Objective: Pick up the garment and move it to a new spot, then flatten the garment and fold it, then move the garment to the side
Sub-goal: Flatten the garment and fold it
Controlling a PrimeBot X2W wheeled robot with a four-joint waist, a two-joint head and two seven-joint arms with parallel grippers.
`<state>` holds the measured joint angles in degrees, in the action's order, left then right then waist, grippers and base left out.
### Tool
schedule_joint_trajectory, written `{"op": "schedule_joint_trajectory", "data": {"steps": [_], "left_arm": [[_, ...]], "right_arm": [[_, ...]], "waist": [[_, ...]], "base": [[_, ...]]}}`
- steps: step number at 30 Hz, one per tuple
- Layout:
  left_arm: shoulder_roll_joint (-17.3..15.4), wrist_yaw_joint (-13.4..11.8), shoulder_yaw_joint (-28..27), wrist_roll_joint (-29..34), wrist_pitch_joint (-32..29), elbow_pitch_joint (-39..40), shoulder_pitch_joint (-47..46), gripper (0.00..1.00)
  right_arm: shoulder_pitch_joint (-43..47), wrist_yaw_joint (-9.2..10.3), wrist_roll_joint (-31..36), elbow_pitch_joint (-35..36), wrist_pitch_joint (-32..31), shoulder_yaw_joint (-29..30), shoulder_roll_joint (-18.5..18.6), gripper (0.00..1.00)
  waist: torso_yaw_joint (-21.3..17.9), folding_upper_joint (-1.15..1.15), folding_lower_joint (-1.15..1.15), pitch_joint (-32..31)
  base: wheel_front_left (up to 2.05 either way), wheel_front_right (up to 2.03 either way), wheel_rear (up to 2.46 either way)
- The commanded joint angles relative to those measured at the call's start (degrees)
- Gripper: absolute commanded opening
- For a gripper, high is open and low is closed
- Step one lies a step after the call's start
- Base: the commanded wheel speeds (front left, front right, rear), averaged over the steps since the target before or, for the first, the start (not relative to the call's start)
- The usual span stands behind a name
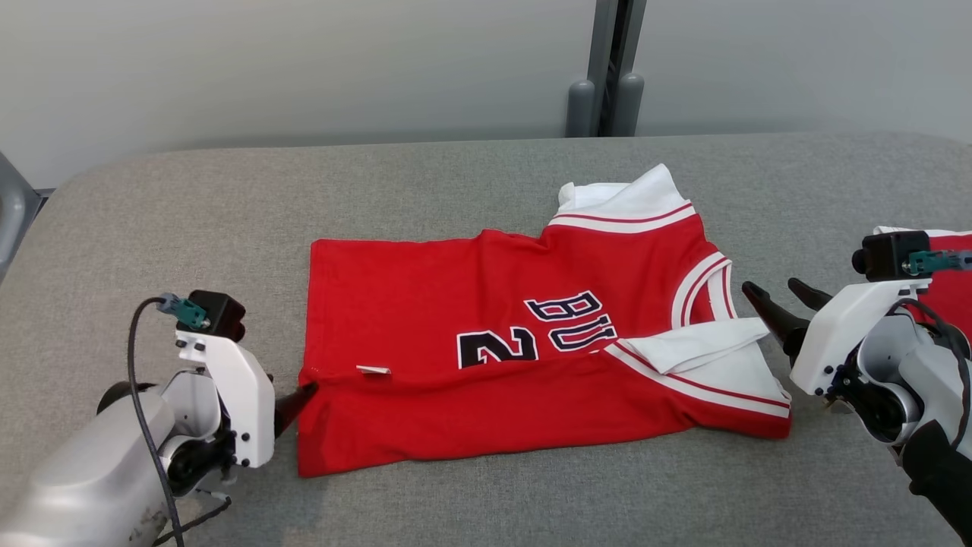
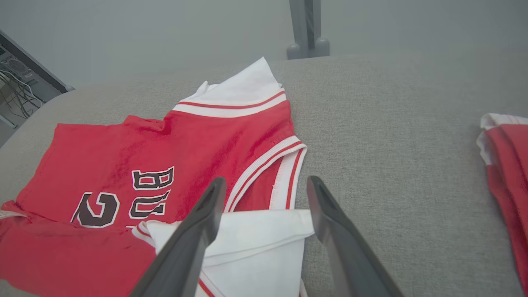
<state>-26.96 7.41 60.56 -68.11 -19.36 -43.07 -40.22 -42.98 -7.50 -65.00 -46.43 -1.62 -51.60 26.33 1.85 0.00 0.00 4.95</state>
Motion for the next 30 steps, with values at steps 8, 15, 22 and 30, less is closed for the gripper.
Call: {"op": "schedule_joint_trajectory", "data": {"steps": [8, 15, 22, 30], "left_arm": [[0.7, -4.7, -4.2, 3.4, 17.3, -3.9, -3.8, 1.00], [4.3, -9.8, -9.1, 2.4, 32.4, -4.5, 2.2, 1.00], [8.6, -16.0, -16.0, 7.0, 34.6, -0.1, 10.6, 1.00], [13.9, -16.4, -17.7, 12.4, 34.5, -1.4, 20.2, 1.00]], "right_arm": [[0.1, 0.02, 1.4, -3.1, 9.9, 0.4, 0.5, 1.00], [6.3, 0.02, 0.6, -6.1, 16.0, 3.6, -1.5, 1.00], [13.2, 0.02, 3.1, -6.3, 16.9, 11.2, -3.2, 1.00], [19.3, 0.02, 9.6, -7.7, 16.8, 18.3, -7.9, 1.00]], "waist": [[0.7, 0.00, 0.00, -2.2], [0.9, 0.00, 0.00, -4.7], [1.8, 0.00, 0.00, -5.5], [1.9, 0.00, 0.00, -5.8]], "base": [[0.00, 0.00, 0.00], [0.00, 0.00, 0.00], [0.00, 0.00, 0.00], [0.00, 0.00, 0.00]]}}
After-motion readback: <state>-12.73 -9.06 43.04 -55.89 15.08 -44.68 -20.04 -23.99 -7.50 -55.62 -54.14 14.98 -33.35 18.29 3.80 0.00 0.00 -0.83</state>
